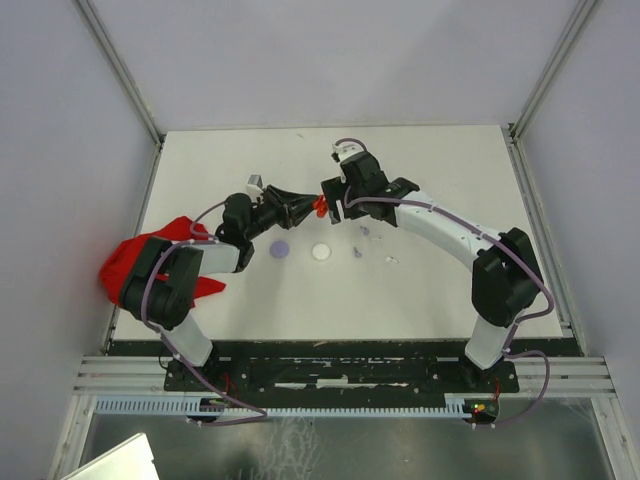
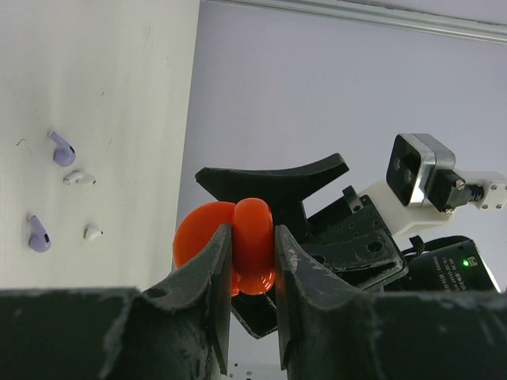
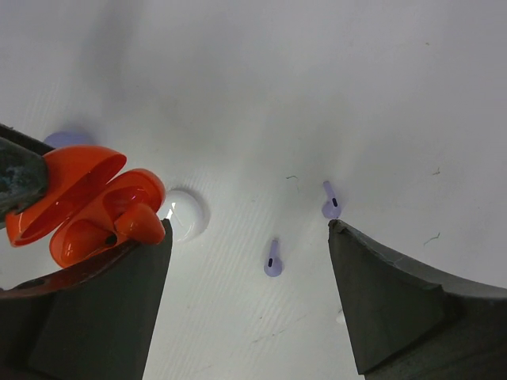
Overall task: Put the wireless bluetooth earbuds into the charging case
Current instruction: Place the earbud in the charging case, then close the charging case, then place the charging case at the center of the board, then pick up the charging case at the center of the board.
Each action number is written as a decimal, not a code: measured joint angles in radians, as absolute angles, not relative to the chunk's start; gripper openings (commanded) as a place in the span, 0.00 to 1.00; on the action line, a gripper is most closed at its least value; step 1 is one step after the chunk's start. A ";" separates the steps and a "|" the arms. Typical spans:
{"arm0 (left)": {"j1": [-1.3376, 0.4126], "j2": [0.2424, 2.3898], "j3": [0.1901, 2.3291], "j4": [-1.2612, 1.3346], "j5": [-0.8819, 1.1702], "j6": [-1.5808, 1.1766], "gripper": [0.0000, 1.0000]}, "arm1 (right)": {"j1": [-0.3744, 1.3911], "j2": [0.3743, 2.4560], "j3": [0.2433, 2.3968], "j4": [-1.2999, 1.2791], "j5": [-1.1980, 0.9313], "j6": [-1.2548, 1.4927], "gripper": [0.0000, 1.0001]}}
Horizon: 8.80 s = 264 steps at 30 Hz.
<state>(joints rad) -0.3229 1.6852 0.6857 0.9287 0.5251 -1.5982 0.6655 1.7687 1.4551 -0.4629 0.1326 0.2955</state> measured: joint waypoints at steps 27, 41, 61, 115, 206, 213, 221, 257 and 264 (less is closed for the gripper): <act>-0.330 1.663 0.678 0.842 0.292 -1.654 0.03 | 0.616 1.586 0.996 -0.058 0.113 0.307 0.90; -0.430 1.662 0.801 0.623 0.130 -1.782 0.03 | 0.667 1.619 0.945 0.341 0.105 0.207 0.89; -0.447 1.635 0.788 0.539 0.102 -1.800 0.03 | 0.710 1.747 1.018 0.426 0.230 0.135 0.89; -0.347 1.987 0.929 0.683 0.116 -1.187 0.25 | 0.653 1.682 1.136 -0.182 0.216 0.220 0.95; -0.080 1.090 0.592 -0.021 -0.133 -1.076 0.73 | 0.922 2.356 1.899 -0.427 0.078 -0.049 0.93; -0.065 1.079 0.591 -0.029 -0.136 -1.085 0.73 | 0.877 2.356 1.901 -0.424 0.094 0.007 0.93; -0.054 1.079 0.588 -0.029 -0.134 -1.092 0.73 | 0.809 2.387 1.982 -0.421 0.087 0.059 0.93; -0.047 1.161 0.584 0.018 -0.023 -1.110 0.71 | 0.791 2.300 1.819 -0.382 -0.076 0.002 0.76; -0.047 1.161 0.584 0.018 -0.020 -1.110 0.70 | 0.791 2.308 1.834 -0.384 -0.080 0.002 0.73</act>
<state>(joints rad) -0.0467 1.1606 0.5838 0.0181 -0.0200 -1.1095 0.7906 2.3077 1.8336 -0.3836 -0.0803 0.0021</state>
